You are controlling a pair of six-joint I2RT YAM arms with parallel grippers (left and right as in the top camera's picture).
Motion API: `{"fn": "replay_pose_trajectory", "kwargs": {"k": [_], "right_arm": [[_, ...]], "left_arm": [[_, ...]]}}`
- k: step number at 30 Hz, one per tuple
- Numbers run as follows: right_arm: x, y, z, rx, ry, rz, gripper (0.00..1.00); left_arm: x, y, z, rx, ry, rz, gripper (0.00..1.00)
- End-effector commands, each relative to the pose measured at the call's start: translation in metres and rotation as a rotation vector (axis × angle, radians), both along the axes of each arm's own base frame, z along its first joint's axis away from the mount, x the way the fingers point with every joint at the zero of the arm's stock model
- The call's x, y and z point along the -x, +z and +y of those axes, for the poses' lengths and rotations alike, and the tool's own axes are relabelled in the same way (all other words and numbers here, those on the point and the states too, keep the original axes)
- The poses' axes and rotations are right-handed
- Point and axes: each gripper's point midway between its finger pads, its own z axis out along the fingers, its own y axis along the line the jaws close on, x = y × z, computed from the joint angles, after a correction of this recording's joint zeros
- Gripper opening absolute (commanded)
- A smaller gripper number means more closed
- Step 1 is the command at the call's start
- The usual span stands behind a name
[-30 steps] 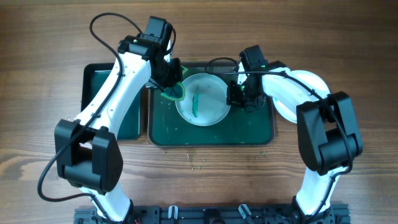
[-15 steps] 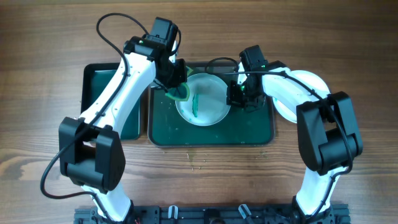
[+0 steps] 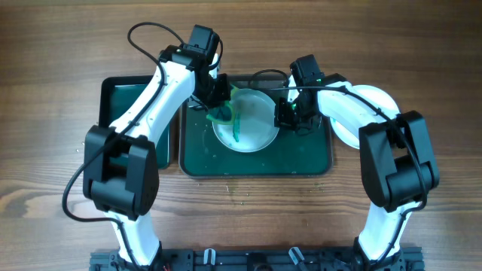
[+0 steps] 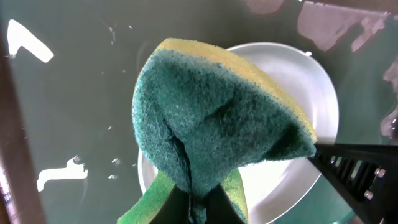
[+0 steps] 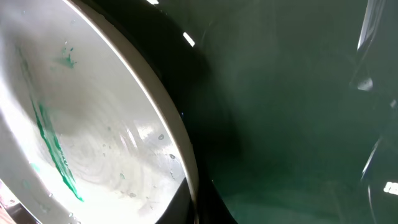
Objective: Clean dirty plates on tray and stack at the side
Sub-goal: 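Scrub the plate's green smear with the sponge in the left gripper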
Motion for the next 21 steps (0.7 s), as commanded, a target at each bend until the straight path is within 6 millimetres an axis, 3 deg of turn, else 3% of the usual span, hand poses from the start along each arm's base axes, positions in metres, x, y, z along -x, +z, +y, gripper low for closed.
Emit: {"fn": "replay_pose_trajectory", "kwargs": {"k": [1, 21], "right_arm": [[0.012, -0.017, -0.001, 0.025, 0.011, 0.042, 0.04], [0.012, -0.017, -0.001, 0.025, 0.012, 0.04, 0.04]], "left_arm": [[-0.002, 0.001, -0.009, 0.047, -0.002, -0.001, 0.04], [-0.009, -0.024, -0.031, 0.072, -0.033, -0.001, 0.04]]}}
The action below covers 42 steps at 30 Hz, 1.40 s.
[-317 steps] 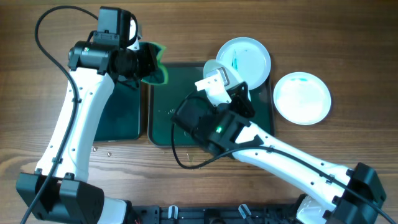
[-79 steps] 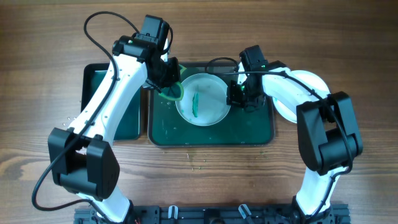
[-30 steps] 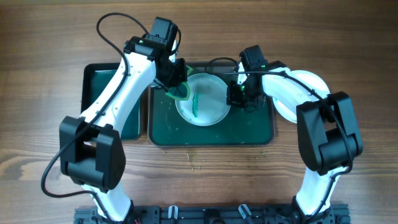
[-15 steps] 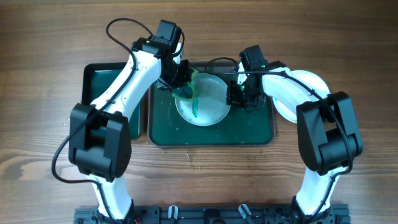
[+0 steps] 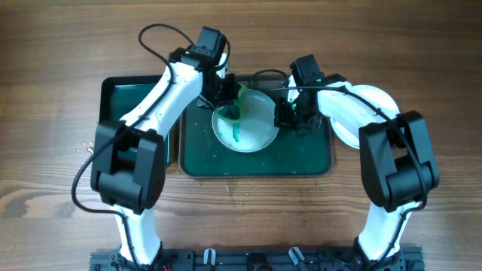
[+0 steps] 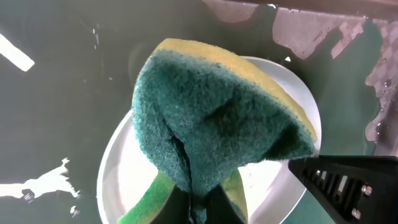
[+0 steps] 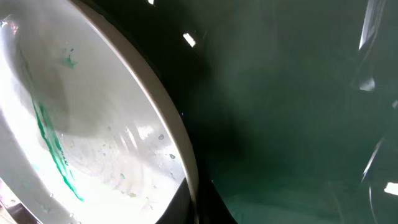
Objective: Clean dirty plates on tray and stack at the side
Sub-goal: 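Scrub the plate's green smear with the sponge in the left gripper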
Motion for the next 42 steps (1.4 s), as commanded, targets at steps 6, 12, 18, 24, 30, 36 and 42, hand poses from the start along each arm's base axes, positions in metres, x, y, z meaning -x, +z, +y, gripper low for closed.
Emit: {"fn": "replay_pose_trajectory", "kwargs": {"k": [6, 12, 18, 24, 30, 36, 42], "right_arm": [[0.012, -0.017, -0.001, 0.028, 0.012, 0.04, 0.04], [0.012, -0.017, -0.001, 0.028, 0.015, 0.039, 0.04], [0.012, -0.017, -0.001, 0.029, 0.015, 0.039, 0.04], [0.012, -0.017, -0.001, 0.028, 0.021, 0.037, 0.04], [0.012, -0.017, -0.001, 0.028, 0.025, 0.035, 0.04], [0.011, -0.017, 0.0, 0.02, 0.026, 0.032, 0.04], [0.01, -0.017, 0.001, 0.018, 0.026, 0.027, 0.04]], "left_arm": [[0.001, -0.018, -0.008, 0.011, -0.003, 0.031, 0.04], [0.015, -0.045, -0.014, -0.017, -0.006, 0.115, 0.04], [0.049, -0.064, -0.024, -0.052, -0.03, 0.249, 0.04], [0.067, -0.044, -0.07, 0.211, -0.252, 0.265, 0.04], [0.049, -0.049, -0.035, 0.141, -0.164, 0.255, 0.04], [0.035, -0.054, 0.052, -0.227, 0.1, 0.241, 0.04], [0.034, -0.053, 0.044, -0.245, 0.087, 0.213, 0.04]]}}
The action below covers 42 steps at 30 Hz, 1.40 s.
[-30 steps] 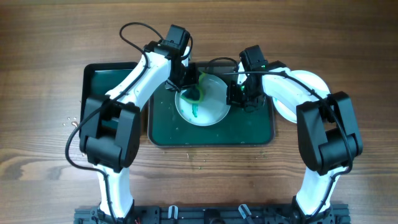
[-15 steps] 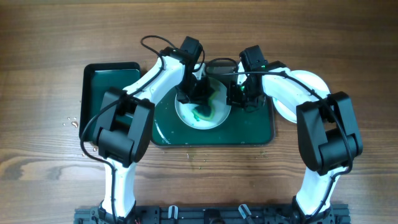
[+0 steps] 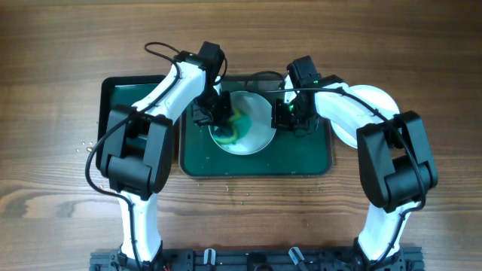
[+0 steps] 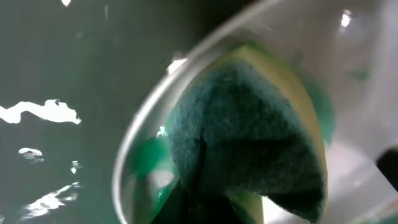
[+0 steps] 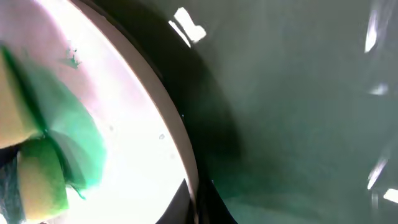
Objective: Clean dirty plates on tray and stack at the side
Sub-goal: 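Scrub the plate's green smear with the sponge in the left gripper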
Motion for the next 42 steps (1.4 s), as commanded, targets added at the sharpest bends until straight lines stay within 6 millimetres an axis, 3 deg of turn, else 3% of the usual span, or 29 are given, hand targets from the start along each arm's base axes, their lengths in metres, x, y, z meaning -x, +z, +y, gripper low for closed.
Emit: {"fn": "replay_pose_trajectory", "kwargs": {"k": [1, 6, 9, 11, 15, 19, 22, 26, 32, 35, 42], "right_arm": [[0.008, -0.017, -0.007, 0.036, -0.008, 0.038, 0.04], [0.008, -0.017, -0.007, 0.036, -0.008, 0.039, 0.04], [0.008, -0.017, -0.007, 0.036, -0.008, 0.039, 0.04], [0.008, -0.017, -0.007, 0.036, -0.008, 0.04, 0.04], [0.008, -0.017, -0.007, 0.036, -0.007, 0.04, 0.04], [0.008, -0.017, -0.007, 0.037, -0.004, 0.04, 0.04], [0.009, -0.017, -0.007, 0.037, -0.004, 0.042, 0.05], [0.008, -0.017, -0.006, 0.032, -0.003, 0.039, 0.04], [0.01, -0.013, -0.001, -0.016, 0.01, 0.049, 0.04], [0.007, -0.008, 0.002, -0.073, 0.024, 0.043, 0.04], [0.009, -0.008, 0.006, -0.137, 0.06, 0.05, 0.04]], "left_arm": [[-0.01, -0.002, 0.006, -0.088, 0.005, -0.067, 0.04], [-0.011, 0.02, -0.071, 0.337, -0.163, -0.101, 0.04], [-0.012, 0.031, -0.089, 0.456, -0.193, -0.114, 0.04], [-0.015, 0.03, -0.088, 0.445, -0.194, -0.129, 0.04], [-0.027, 0.016, -0.065, 0.279, -0.15, -0.166, 0.04], [-0.037, 0.0, -0.014, -0.036, 0.006, -0.193, 0.04], [-0.033, -0.002, 0.001, -0.134, 0.046, -0.183, 0.04], [-0.018, -0.003, -0.005, -0.115, 0.022, -0.125, 0.04], [0.012, 0.01, -0.058, 0.206, -0.174, -0.024, 0.04], [0.012, 0.01, -0.057, 0.207, -0.172, -0.021, 0.04], [0.002, 0.002, -0.03, 0.058, -0.154, -0.059, 0.04]]}}
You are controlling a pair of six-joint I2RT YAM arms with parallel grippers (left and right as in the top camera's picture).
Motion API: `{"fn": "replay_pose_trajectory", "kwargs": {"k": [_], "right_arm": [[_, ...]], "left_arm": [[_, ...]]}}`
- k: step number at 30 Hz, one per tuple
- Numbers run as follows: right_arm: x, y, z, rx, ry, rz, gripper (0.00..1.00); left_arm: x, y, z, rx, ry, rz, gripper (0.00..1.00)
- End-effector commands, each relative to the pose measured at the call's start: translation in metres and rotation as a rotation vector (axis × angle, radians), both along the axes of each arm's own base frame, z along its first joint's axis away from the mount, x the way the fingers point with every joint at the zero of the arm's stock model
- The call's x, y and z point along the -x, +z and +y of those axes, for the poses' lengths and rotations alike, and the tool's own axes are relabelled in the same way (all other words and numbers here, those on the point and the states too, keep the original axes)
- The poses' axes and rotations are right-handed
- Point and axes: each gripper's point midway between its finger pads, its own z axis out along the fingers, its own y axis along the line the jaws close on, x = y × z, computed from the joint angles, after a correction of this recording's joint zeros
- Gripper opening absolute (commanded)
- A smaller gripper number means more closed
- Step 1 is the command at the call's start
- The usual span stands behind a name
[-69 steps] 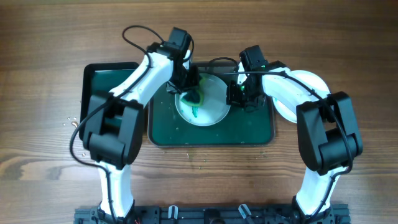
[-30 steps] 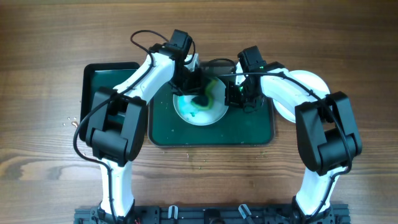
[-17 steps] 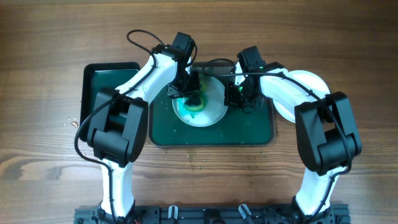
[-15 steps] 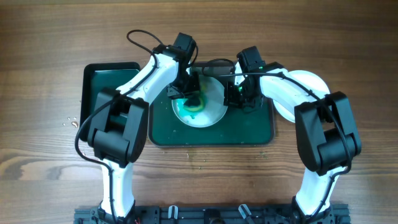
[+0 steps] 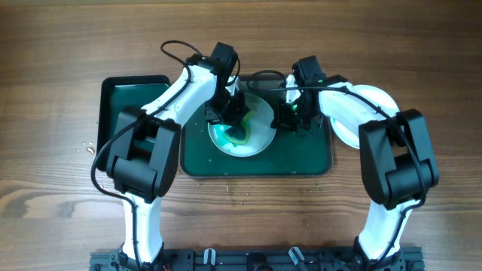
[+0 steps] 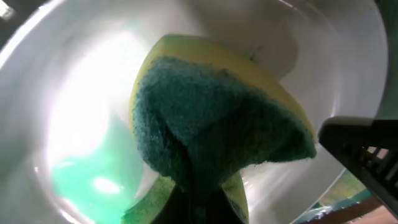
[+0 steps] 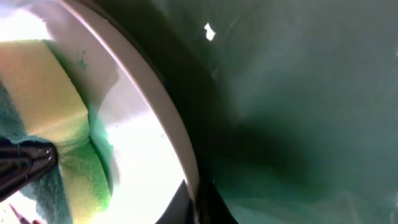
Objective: Clean dirty plates on tray and stack at the side
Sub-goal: 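Scrub the plate's green smear with the sponge in the left gripper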
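A white plate (image 5: 256,135) smeared with green lies on the dark green tray (image 5: 301,162). My left gripper (image 5: 235,120) is shut on a folded yellow and green sponge (image 6: 217,124) that presses into the plate's middle. A patch of green smear (image 6: 93,180) shows left of the sponge. My right gripper (image 5: 288,117) is shut on the plate's right rim (image 7: 177,149), the rim pinched between its fingers. The sponge (image 7: 56,112) also appears in the right wrist view, at the left.
A second dark green tray (image 5: 132,102) sits left of the first. A white plate (image 5: 373,102) lies on the wooden table to the right, partly under my right arm. Small crumbs lie on the table at the far left.
My left gripper has moved the sponge from the plate's left side to its middle. The green on the plate is now spread over the left part. The right gripper holds the rim as before.
The sponge hung above the plate's left edge, the plate bearing a green streak, the right gripper on its rim. The sponge then stood over the plate, then touched its left side, and now rubs its middle with the streak smeared out.
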Motion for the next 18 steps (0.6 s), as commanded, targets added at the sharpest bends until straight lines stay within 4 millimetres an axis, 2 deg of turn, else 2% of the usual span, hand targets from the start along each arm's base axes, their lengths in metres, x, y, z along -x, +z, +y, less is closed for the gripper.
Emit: {"fn": "replay_pose_trajectory", "kwargs": {"k": [1, 5, 9, 14, 18], "right_arm": [[0.008, -0.012, 0.004, -0.046, 0.03, 0.041, 0.04], [0.011, -0.022, 0.006, -0.058, 0.038, 0.061, 0.04], [0.01, -0.021, 0.008, -0.071, 0.047, 0.053, 0.04], [0.01, -0.021, 0.008, -0.071, 0.048, 0.051, 0.04], [0.01, -0.021, 0.008, -0.071, 0.048, 0.051, 0.04]], "left_arm": [[-0.001, -0.006, 0.019, -0.096, -0.008, -0.02, 0.04], [0.004, -0.009, 0.037, -0.214, 0.042, -0.001, 0.04], [0.012, -0.008, 0.032, -0.209, 0.06, 0.03, 0.04], [0.028, 0.004, -0.009, 0.047, -0.047, 0.101, 0.04], [0.033, 0.015, -0.03, 0.193, -0.113, 0.113, 0.04]]}}
